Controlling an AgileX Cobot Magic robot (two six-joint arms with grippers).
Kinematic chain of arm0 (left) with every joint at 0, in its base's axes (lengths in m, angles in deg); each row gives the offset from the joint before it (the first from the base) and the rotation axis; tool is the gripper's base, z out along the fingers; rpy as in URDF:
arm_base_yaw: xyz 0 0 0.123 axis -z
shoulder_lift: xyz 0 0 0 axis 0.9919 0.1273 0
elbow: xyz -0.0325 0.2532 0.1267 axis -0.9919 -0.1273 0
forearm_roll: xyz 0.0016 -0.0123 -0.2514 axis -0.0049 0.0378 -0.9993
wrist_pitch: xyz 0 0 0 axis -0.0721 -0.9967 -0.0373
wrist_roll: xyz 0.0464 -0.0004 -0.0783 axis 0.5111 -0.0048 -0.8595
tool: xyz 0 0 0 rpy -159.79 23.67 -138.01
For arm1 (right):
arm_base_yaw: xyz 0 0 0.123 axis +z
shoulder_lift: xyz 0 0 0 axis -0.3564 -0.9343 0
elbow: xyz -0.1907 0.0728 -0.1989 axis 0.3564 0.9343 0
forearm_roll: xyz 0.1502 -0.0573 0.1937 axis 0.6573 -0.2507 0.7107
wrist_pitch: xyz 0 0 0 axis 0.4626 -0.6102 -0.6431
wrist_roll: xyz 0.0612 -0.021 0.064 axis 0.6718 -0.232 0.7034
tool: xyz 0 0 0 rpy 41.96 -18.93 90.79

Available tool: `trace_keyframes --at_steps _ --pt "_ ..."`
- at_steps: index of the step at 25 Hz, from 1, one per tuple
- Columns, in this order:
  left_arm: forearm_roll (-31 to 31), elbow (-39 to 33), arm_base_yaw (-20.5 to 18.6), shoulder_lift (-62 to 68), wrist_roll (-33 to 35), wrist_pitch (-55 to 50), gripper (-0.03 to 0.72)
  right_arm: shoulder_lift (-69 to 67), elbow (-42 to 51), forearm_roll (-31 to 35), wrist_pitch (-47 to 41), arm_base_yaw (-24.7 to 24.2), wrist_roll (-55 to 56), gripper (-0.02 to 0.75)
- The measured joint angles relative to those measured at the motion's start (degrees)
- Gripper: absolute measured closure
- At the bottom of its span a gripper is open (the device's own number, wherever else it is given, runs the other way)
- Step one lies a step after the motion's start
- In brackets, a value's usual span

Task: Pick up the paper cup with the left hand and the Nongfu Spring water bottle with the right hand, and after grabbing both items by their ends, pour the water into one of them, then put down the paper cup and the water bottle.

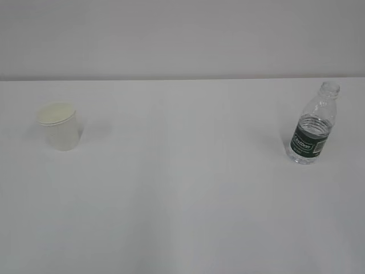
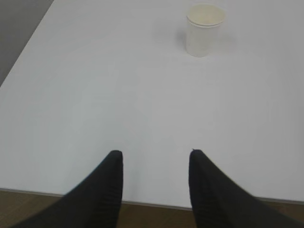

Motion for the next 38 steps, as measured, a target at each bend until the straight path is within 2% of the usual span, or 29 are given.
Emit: trace_keyframes --at_steps 17,24,38 --pt "0.0 0.0 0.0 0.0 0.0 0.0 0.385 0.0 0.0 0.0 0.0 0.0 0.0 0.149" --pt "0.0 0.0 0.0 0.0 0.0 5.8 0.403 0.0 0.0 0.0 0.0 0.0 0.0 0.15" --pt "-1.5 0.0 0.0 0.0 0.0 8.1 0.417 0.0 0.0 0.0 0.0 0.0 0.0 0.15"
